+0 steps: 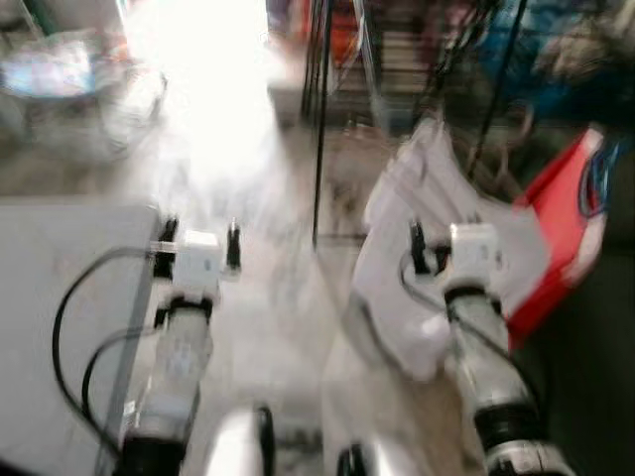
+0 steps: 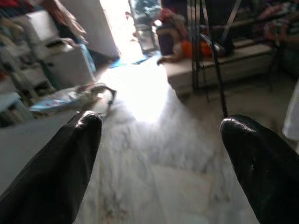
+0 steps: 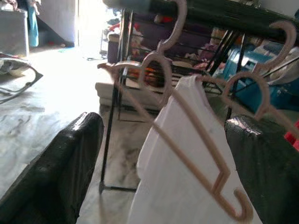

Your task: Hang hanger

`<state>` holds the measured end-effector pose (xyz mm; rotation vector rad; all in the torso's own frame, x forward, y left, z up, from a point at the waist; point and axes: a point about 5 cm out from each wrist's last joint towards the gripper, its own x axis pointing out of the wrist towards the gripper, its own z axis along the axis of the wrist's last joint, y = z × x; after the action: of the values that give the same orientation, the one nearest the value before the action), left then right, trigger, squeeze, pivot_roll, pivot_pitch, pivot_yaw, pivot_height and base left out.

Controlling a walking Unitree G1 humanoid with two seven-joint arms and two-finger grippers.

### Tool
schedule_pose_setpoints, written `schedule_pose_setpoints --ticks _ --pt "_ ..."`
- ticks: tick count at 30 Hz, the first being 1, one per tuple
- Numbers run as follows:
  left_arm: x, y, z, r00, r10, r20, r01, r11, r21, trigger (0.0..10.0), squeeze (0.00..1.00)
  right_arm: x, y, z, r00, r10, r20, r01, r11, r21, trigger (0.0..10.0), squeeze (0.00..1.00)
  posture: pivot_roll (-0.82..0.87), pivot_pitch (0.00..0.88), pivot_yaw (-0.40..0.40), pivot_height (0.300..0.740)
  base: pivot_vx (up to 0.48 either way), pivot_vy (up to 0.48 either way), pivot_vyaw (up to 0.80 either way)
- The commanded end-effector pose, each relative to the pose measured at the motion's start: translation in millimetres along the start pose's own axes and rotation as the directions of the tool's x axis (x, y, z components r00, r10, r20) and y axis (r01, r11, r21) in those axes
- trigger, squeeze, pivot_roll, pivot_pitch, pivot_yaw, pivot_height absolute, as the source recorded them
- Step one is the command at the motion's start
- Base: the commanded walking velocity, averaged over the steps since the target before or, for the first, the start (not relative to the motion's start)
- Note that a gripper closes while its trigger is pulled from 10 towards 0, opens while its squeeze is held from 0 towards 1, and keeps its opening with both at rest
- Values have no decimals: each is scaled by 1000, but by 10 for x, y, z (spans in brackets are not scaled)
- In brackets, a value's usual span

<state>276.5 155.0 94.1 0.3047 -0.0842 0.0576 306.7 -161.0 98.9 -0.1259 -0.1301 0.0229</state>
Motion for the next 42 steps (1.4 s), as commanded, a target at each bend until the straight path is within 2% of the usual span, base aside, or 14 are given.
schedule_pose_setpoints --ticks 1,6,12,13,15,18,20,23,39,42 --pt "37 -15 116 999 -9 40 9 1000 0 10000 0 -27 -14 -6 1000 -6 -11 6 1000 -3 10000 0 42 223 -49 740 0 -240 0" --pt "35 3 140 999 -7 35 7 1000 -1 10000 0 13 63 47 1000 29 -5 -28 999 23 10000 0 43 235 -50 740 0 -240 0" --pt "27 -3 153 999 -12 31 12 1000 1 10000 0 11 67 24 999 41 -29 -41 999 -1 10000 0 41 262 -55 740 0 -80 0" --pt "20 -5 150 1000 -13 27 13 1000 4 10000 0 19 64 23 999 16 -37 -17 999 -37 10000 0 39 264 -57 740 0 0 0" --pt "14 -6 152 1000 -14 26 14 1000 5 10000 0 22 62 23 999 4 -40 -6 999 -48 10000 0 38 267 -57 740 0 0 0" --pt "-2 -18 143 1000 -14 17 14 1000 3 10000 0 26 117 49 999 41 -36 -41 999 5 10000 0 36 271 -59 740 0 -242 0" --pt "-8 -28 144 1000 -16 15 16 1000 0 10000 0 24 126 67 999 39 -29 -40 999 -14 10000 0 32 276 -61 740 0 -240 0" --pt "-17 -58 144 1000 -20 11 21 1000 -3 10000 0 2 173 64 996 70 -53 -70 997 19 10000 0 28 280 -65 740 0 -241 0" --pt "-15 -66 114 1000 -18 -6 18 1000 6 10000 0 -6 178 115 994 104 -43 -102 994 41 10000 0 23 284 -76 740 0 -226 0" --pt "-24 -67 106 1000 -16 -7 16 1000 12 10000 0 1 197 100 993 101 -60 -96 992 88 10000 0 24 284 -80 740 0 0 0"
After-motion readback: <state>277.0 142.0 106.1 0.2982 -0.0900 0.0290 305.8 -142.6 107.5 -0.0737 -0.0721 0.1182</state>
